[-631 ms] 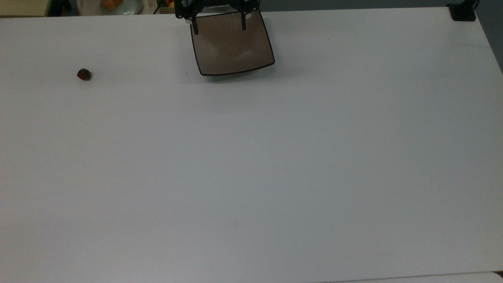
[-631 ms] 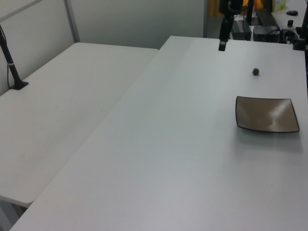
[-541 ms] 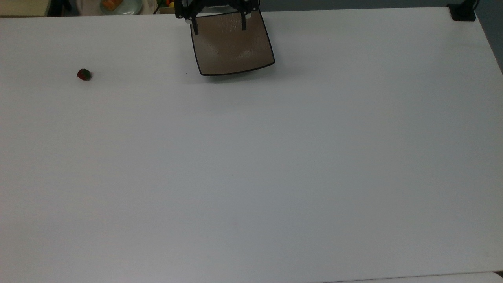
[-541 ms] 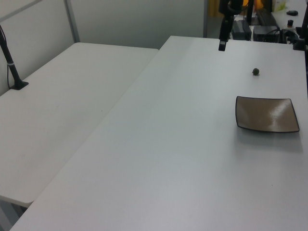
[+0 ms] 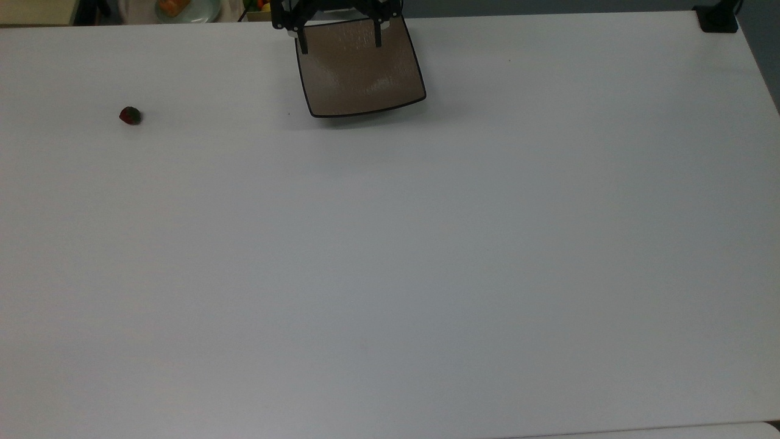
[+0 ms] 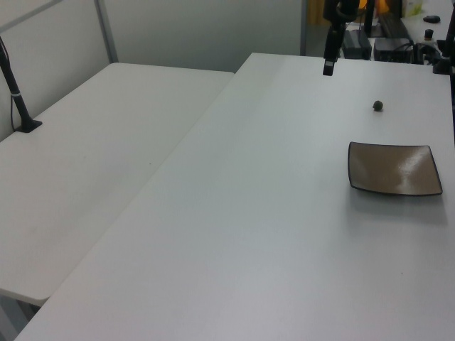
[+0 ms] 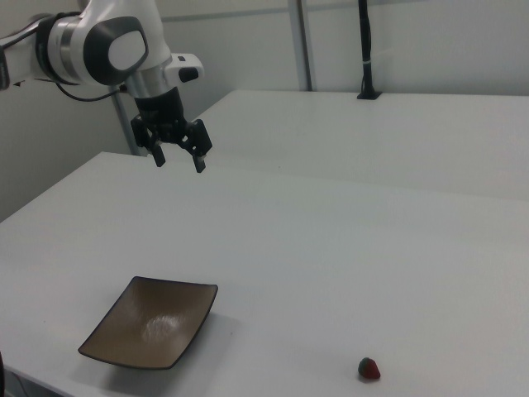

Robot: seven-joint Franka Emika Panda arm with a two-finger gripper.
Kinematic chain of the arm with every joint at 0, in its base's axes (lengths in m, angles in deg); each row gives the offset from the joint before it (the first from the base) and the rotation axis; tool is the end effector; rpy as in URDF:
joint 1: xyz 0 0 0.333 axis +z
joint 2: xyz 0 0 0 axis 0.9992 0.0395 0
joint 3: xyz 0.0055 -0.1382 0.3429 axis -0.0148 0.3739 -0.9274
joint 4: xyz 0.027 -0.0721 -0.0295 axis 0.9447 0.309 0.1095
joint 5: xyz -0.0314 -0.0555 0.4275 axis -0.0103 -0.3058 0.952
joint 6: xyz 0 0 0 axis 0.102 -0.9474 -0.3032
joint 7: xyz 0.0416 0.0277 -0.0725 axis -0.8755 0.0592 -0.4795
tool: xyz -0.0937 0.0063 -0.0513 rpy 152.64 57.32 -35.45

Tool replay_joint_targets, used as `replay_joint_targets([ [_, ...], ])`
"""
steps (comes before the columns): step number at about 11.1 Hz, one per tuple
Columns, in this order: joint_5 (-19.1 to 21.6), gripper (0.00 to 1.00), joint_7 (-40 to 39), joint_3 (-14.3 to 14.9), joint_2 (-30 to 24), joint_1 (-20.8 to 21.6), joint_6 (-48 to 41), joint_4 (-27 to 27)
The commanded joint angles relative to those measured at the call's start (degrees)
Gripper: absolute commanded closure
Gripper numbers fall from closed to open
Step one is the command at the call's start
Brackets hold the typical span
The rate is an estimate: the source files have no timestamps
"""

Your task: Strawberries on a ceramic plate

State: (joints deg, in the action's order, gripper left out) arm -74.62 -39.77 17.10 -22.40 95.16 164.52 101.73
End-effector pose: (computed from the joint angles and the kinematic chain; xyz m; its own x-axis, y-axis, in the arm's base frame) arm 0.6031 0.0809 0.6359 0.9802 0.1735 0.0951 0.1772 -0.9837 -0.0313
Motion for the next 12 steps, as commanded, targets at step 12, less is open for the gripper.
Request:
replay_joint_targets([
  [12, -0.17, 0.0, -45.11, 0.63, -1.15, -5.14, -4.87, 1.28],
])
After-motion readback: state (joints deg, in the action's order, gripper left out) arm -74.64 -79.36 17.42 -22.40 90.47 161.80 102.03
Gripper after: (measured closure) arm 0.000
